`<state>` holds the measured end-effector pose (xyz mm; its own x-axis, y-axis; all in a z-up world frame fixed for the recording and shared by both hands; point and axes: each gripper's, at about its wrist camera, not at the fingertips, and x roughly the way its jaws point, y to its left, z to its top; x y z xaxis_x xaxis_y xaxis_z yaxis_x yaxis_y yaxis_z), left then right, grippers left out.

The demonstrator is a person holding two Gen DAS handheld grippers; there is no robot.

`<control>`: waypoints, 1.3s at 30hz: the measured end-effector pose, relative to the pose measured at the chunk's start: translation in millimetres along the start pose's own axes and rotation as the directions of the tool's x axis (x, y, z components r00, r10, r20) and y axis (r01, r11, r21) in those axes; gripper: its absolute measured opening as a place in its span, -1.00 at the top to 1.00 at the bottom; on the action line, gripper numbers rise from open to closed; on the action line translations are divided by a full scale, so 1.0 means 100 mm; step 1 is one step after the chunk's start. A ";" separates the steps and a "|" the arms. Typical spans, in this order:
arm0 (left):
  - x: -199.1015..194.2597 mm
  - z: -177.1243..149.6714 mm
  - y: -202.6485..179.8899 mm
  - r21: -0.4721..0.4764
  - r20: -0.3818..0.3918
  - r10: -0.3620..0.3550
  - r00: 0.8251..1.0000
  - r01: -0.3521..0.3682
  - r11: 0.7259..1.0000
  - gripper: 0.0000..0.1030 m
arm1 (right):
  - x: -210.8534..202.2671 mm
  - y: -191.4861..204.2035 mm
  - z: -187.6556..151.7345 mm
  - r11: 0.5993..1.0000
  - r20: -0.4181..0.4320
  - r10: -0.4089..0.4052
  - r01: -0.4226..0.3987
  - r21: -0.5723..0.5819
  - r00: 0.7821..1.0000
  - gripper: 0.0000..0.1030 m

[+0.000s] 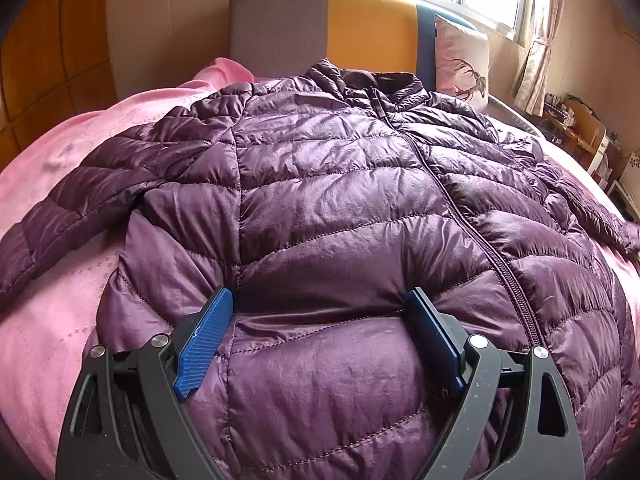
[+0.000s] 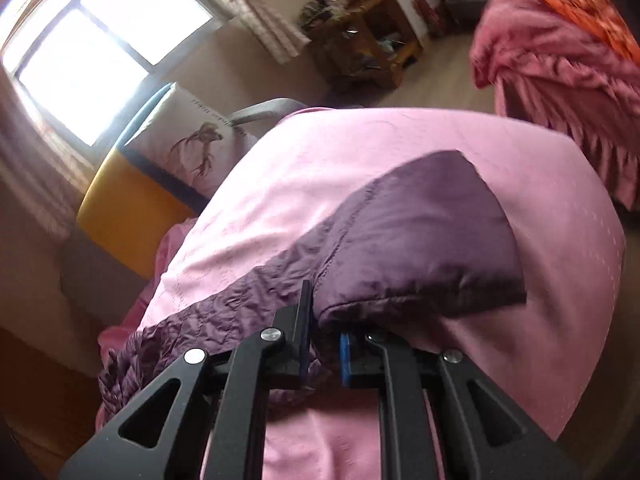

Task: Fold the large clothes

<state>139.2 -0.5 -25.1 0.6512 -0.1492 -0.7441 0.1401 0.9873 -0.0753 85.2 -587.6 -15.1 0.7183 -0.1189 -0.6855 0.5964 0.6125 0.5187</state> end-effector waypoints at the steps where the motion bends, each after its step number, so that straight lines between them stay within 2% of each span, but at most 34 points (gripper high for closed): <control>1: 0.01 0.00 -0.01 0.001 0.000 -0.001 1.000 0.001 1.000 -0.71 | -0.01 0.21 -0.02 0.998 0.005 0.012 -0.012 -0.062 1.000 0.80; 5: 0.01 0.01 -0.01 -0.002 0.000 -0.010 1.000 0.010 1.000 -0.73 | 0.05 1.08 -0.30 0.953 -0.013 0.075 -0.075 -0.295 0.997 0.82; 8: 0.01 0.01 0.00 -0.004 -0.001 -0.017 1.000 0.017 1.000 -0.75 | 0.19 1.67 -0.67 0.895 -0.091 0.126 -0.153 -0.420 0.988 0.84; 11: 0.00 0.01 0.00 -0.008 -0.003 -0.026 1.000 0.026 1.000 -0.77 | 0.38 2.17 -1.11 0.841 -0.183 0.167 -0.237 -0.487 0.969 0.84; 14: 0.01 0.01 0.01 -0.007 -0.007 -0.031 0.999 0.031 0.999 -0.78 | 0.58 2.64 -1.59 0.784 -0.277 0.174 -0.303 -0.542 0.945 0.86; 20: 0.01 0.02 0.01 -0.006 -0.010 -0.043 0.999 0.043 0.999 -0.82 | 0.87 3.37 -2.53 0.664 -0.428 0.140 -0.405 -0.628 0.893 0.86; 22: 0.01 0.02 0.01 -0.007 -0.010 -0.045 0.999 0.045 0.999 -0.82 | 0.94 3.51 -2.76 0.635 -0.450 0.121 -0.418 -0.650 0.885 0.86; 25: 0.01 0.02 0.02 -0.008 -0.008 -0.048 0.999 0.048 0.999 -0.82 | 1.01 3.63 -2.99 0.615 -0.479 0.105 -0.436 -0.657 0.872 0.82; 29: 0.01 0.01 0.02 -0.010 -0.004 -0.053 0.999 0.053 0.999 -0.82 | 1.00 3.68 -3.14 0.603 -0.495 0.112 -0.454 -0.656 0.862 0.36; 31: 0.00 0.00 0.02 -0.012 -0.002 -0.054 0.999 0.054 0.998 -0.82 | 0.93 3.65 -3.16 0.595 -0.492 0.121 -0.459 -0.659 0.862 0.33; 35: 0.01 0.00 0.02 -0.011 -0.003 -0.055 0.999 0.055 0.998 -0.82 | 0.74 3.49 -3.08 0.609 -0.483 0.170 -0.477 -0.634 0.859 -0.13; 39: 0.01 0.00 0.01 -0.007 -0.010 -0.052 0.999 0.052 0.999 -0.83 | 0.51 3.28 -2.97 0.631 -0.471 0.223 -0.495 -0.598 0.854 -0.37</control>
<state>140.6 0.6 -25.9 0.6356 -0.1996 -0.7458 0.1684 0.9786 -0.1184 210.8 -160.9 -31.3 0.5777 0.4032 -0.7097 -0.1934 0.9123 0.3609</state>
